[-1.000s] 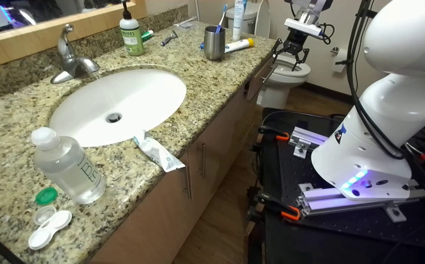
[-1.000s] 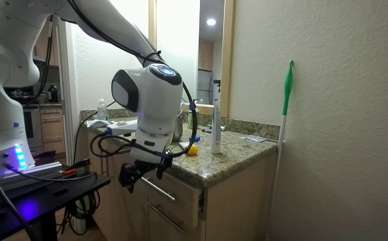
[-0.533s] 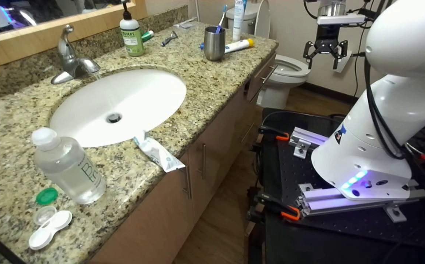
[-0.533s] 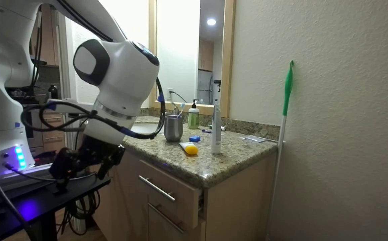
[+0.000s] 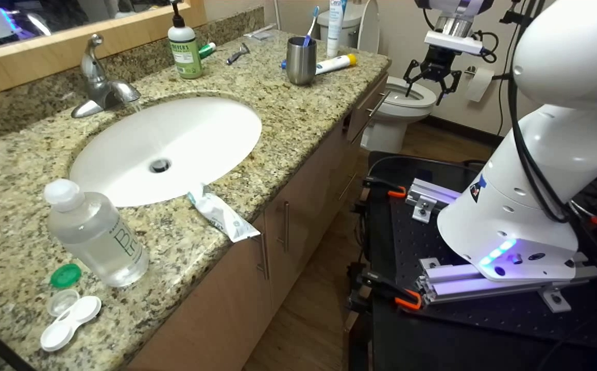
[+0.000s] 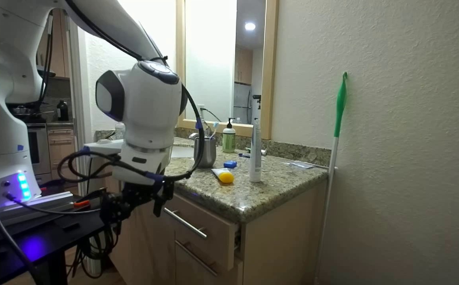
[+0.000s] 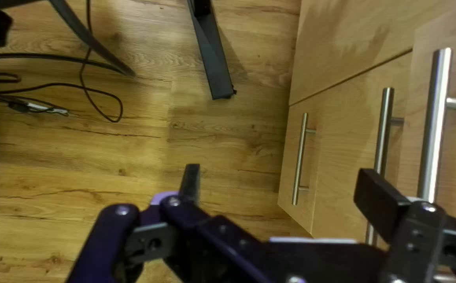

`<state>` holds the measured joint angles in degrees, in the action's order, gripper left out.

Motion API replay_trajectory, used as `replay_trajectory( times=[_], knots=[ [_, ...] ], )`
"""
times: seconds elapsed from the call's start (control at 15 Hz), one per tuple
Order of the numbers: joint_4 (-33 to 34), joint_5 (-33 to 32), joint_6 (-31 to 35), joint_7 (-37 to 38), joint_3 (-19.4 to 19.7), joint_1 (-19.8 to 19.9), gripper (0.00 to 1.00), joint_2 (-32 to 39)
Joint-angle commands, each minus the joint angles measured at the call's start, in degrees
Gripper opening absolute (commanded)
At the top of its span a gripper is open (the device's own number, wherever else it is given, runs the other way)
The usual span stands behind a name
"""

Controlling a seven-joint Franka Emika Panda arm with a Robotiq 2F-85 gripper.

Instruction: Close the top drawer

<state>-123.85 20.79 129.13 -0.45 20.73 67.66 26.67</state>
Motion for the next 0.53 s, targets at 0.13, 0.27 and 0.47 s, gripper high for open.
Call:
replay_trajectory(
  times=[0.13,0.27,0.47],
  knots=[
    [2.57,11.17,12.17,-1.03,-4.89,3.24,1.00,7.45],
    [4.73,14.27,14.86,-0.40,-6.85,4.52,1.00,10.03],
    [9.84,20.59,16.20,-3.67,-11.26,8.01,1.00,13.49]
  ],
)
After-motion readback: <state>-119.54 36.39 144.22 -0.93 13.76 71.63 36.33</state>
